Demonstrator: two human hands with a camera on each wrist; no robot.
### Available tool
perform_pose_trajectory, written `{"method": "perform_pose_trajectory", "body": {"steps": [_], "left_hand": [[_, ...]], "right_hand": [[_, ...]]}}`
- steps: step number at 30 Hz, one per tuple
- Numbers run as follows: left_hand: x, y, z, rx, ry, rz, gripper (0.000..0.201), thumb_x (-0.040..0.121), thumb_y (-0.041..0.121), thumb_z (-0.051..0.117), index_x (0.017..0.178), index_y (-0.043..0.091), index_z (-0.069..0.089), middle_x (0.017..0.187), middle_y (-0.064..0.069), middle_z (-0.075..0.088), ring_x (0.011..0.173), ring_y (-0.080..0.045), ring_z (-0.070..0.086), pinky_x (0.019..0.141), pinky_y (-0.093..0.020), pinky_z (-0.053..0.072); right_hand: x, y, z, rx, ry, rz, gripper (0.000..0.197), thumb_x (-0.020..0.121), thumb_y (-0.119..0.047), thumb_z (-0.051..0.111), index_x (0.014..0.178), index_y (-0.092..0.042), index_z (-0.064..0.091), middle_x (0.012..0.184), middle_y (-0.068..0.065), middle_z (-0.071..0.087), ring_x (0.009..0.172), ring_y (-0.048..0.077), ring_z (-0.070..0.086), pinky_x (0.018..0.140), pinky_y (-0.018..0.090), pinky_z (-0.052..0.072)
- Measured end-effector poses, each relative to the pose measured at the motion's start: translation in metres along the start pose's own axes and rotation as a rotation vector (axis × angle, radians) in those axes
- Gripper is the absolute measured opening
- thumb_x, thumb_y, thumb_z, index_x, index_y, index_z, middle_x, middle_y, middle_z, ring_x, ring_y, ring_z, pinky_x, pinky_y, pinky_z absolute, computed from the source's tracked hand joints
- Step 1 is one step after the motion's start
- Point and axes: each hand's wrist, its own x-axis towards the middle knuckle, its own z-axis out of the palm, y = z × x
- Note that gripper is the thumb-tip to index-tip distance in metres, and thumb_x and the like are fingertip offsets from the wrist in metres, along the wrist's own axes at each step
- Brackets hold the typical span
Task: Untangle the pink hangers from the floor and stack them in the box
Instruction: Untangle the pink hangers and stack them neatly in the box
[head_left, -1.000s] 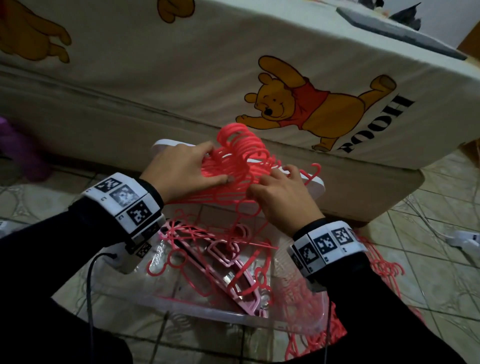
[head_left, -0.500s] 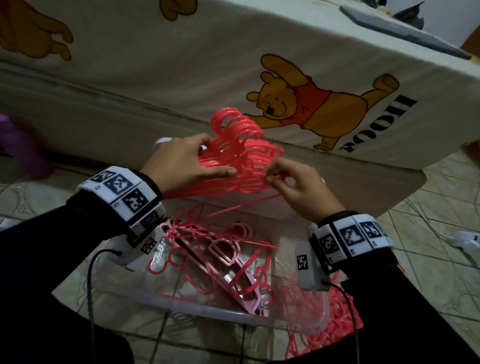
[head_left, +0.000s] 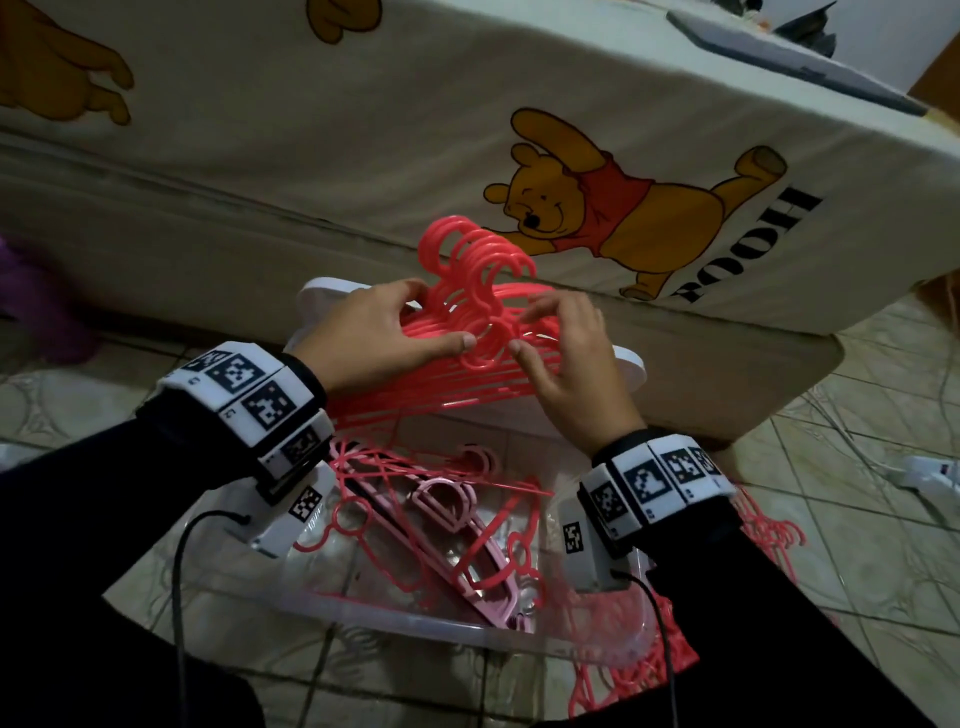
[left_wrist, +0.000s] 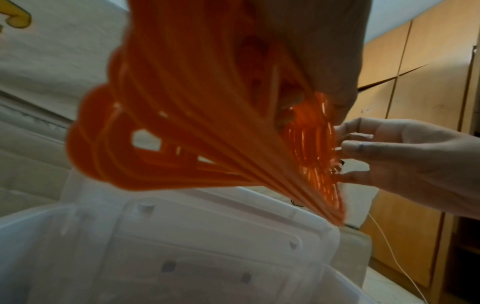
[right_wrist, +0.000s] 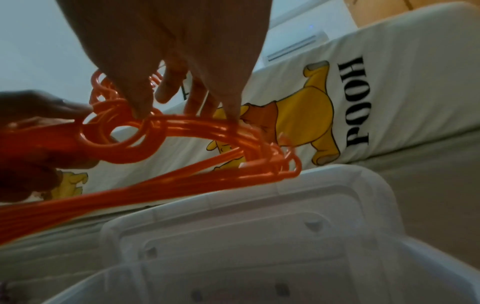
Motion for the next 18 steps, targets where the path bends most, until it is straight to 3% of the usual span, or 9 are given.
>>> {"method": "perform_pose_trajectory", "body": {"steps": [2, 5, 7, 9, 11, 13, 15, 18], "left_hand": [[-0.002, 0.001, 0.000, 0.028, 0.007, -0.004, 0.048, 0.069, 0.069, 0.065, 0.101, 0.035, 0.059, 0.091, 0.016, 0.065, 0.085, 0.001, 0.061, 0.075, -0.021, 0.045], [-0.006, 0.005, -0.001, 0.056, -0.025, -0.003, 0.059, 0.059, 0.080, 0.055, 0.100, 0.037, 0.056, 0.086, 0.021, 0.058, 0.081, 0.005, 0.057, 0.071, -0.017, 0.042], [-0.009, 0.007, 0.001, 0.032, -0.061, 0.000, 0.064, 0.057, 0.082, 0.053, 0.101, 0.036, 0.057, 0.086, 0.023, 0.057, 0.081, 0.008, 0.056, 0.069, -0.013, 0.041], [-0.010, 0.009, 0.003, 0.018, -0.096, 0.004, 0.067, 0.057, 0.082, 0.053, 0.104, 0.034, 0.059, 0.089, 0.021, 0.060, 0.083, 0.007, 0.058, 0.069, -0.013, 0.043], [-0.010, 0.010, 0.005, 0.018, -0.131, -0.009, 0.066, 0.055, 0.081, 0.055, 0.105, 0.037, 0.058, 0.089, 0.023, 0.060, 0.082, 0.009, 0.057, 0.067, -0.011, 0.041], [-0.011, 0.011, 0.005, 0.066, -0.157, -0.029, 0.066, 0.050, 0.082, 0.058, 0.103, 0.043, 0.055, 0.087, 0.027, 0.058, 0.077, 0.013, 0.054, 0.063, -0.008, 0.035], [-0.010, 0.011, 0.004, 0.138, -0.196, -0.038, 0.067, 0.047, 0.080, 0.063, 0.102, 0.045, 0.049, 0.086, 0.028, 0.057, 0.074, 0.014, 0.053, 0.061, -0.007, 0.033], [-0.008, 0.009, 0.001, 0.146, -0.323, -0.042, 0.068, 0.060, 0.058, 0.079, 0.112, 0.039, 0.039, 0.094, 0.023, 0.057, 0.082, 0.005, 0.058, 0.071, -0.018, 0.046]], "right_hand": [[-0.001, 0.002, -0.002, 0.040, -0.080, 0.011, 0.046, 0.085, -0.017, 0.068, 0.123, -0.005, 0.045, 0.120, 0.005, 0.047, 0.114, 0.017, 0.042, 0.099, 0.028, 0.036], [-0.001, 0.013, -0.003, -0.131, -0.287, 0.012, 0.072, 0.084, -0.014, 0.067, 0.143, -0.009, 0.026, 0.145, 0.010, 0.034, 0.139, 0.021, 0.024, 0.115, 0.034, 0.021], [-0.001, 0.018, 0.001, -0.252, -0.325, 0.004, 0.070, 0.086, -0.008, 0.061, 0.145, -0.012, 0.024, 0.151, 0.010, 0.029, 0.144, 0.023, 0.016, 0.119, 0.040, 0.011], [-0.001, 0.019, 0.006, -0.320, -0.294, -0.028, 0.060, 0.090, -0.005, 0.055, 0.144, -0.011, 0.029, 0.150, 0.010, 0.033, 0.143, 0.023, 0.021, 0.119, 0.037, 0.009], [-0.001, 0.019, 0.009, -0.398, -0.258, -0.083, 0.050, 0.092, -0.007, 0.052, 0.140, -0.009, 0.037, 0.142, 0.012, 0.043, 0.136, 0.026, 0.034, 0.115, 0.036, 0.019], [-0.001, 0.018, 0.010, -0.475, -0.257, -0.130, 0.039, 0.093, -0.010, 0.052, 0.131, -0.009, 0.045, 0.127, 0.013, 0.054, 0.118, 0.028, 0.050, 0.099, 0.034, 0.035], [0.000, 0.016, 0.009, -0.526, -0.290, -0.144, 0.029, 0.094, -0.013, 0.051, 0.122, -0.009, 0.049, 0.116, 0.011, 0.057, 0.105, 0.028, 0.054, 0.083, 0.035, 0.040], [0.002, 0.016, 0.005, -0.542, -0.349, -0.150, 0.023, 0.095, -0.017, 0.051, 0.116, -0.009, 0.047, 0.111, 0.011, 0.058, 0.101, 0.030, 0.055, 0.080, 0.038, 0.041]]}}
